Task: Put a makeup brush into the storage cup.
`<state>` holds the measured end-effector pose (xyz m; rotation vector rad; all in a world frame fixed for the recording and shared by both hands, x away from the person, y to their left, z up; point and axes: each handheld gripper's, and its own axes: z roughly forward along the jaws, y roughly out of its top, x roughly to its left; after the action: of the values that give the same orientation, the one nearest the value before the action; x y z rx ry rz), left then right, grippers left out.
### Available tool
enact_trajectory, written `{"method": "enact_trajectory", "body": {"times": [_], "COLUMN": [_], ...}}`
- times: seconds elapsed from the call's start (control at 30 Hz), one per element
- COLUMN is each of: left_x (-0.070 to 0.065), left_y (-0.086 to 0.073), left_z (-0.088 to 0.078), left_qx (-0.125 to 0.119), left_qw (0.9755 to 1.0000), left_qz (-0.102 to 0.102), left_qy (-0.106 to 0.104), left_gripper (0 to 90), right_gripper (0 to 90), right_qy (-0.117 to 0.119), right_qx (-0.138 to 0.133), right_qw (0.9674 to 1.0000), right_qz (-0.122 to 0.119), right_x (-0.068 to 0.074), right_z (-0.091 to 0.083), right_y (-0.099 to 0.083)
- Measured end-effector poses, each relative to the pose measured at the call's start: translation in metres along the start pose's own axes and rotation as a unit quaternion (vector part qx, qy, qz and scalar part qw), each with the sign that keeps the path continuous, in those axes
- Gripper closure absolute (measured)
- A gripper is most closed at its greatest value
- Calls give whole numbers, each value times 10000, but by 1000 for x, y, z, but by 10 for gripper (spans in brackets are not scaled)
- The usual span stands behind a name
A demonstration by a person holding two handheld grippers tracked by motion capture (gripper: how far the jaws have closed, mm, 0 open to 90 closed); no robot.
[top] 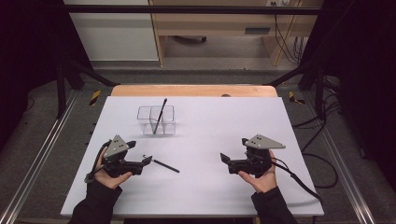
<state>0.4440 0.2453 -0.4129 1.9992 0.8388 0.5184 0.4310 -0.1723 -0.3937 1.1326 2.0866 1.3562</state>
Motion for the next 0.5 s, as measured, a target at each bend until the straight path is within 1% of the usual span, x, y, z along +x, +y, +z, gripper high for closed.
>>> {"method": "enact_trajectory", "body": {"times": [0.37,0.5], "left_x": [3,4], "left_y": [6,7], "left_z": [5,11], "left_qx": [210,292], "left_qw": [9992,9989], "left_qz": [266,277], "left_qy": [-202,-233], "left_gripper": [139,139], "right_gripper": [50,51], "right_qy": [-72,-89], "right_qx": [57,65], "right_qw": [9999,9999], "right_qz": [57,93], "right_x": [-6,-9], "right_z": [-2,-3], "right_y": [-7,-8]}}
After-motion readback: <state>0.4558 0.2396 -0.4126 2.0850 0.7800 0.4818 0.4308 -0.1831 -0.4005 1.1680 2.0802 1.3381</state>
